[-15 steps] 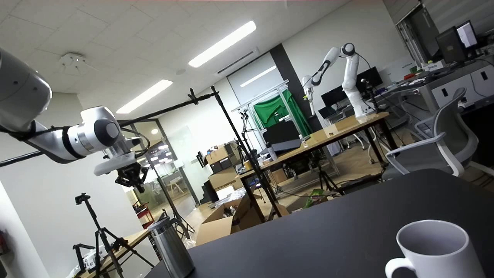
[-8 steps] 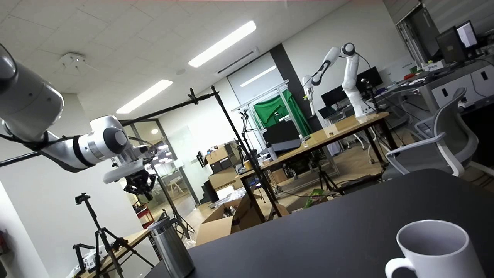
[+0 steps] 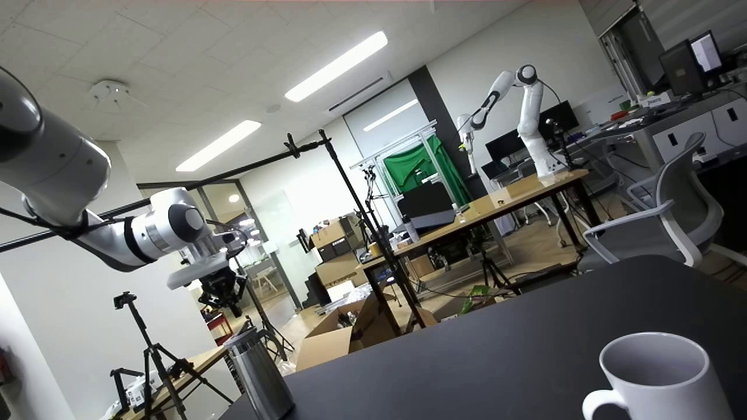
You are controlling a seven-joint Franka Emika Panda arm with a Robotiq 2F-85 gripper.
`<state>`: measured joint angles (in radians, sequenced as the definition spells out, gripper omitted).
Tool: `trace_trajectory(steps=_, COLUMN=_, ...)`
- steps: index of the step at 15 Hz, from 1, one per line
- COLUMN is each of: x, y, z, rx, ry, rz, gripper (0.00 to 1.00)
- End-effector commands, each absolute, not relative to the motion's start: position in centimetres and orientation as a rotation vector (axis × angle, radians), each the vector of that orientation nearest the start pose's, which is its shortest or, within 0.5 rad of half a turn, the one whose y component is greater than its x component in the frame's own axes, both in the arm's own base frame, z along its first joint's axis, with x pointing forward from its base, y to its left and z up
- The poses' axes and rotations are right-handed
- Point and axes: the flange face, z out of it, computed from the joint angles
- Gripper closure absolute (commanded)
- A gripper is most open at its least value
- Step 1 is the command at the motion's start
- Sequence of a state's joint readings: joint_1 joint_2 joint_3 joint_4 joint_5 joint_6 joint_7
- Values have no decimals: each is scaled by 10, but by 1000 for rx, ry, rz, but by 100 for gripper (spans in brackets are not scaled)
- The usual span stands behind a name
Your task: Press the lid of the flask
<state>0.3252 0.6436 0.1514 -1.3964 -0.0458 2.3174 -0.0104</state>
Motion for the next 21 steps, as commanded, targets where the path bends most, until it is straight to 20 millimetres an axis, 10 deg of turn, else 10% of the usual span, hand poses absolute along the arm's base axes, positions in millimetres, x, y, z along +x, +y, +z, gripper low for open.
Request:
trace_trajectory(steps=1, x=683, y=320, z=351, rx=-2968, ry=-653, rz=-363, gripper=100)
trace_trajectory(steps=10, x=679, y=318, z=313, rx=-3000, ry=-614, rz=-252, gripper=100)
trace_trajectory(steps=21, x=679, y=328, z=391, rx=-3018, ry=-590, rz=-275, gripper=100)
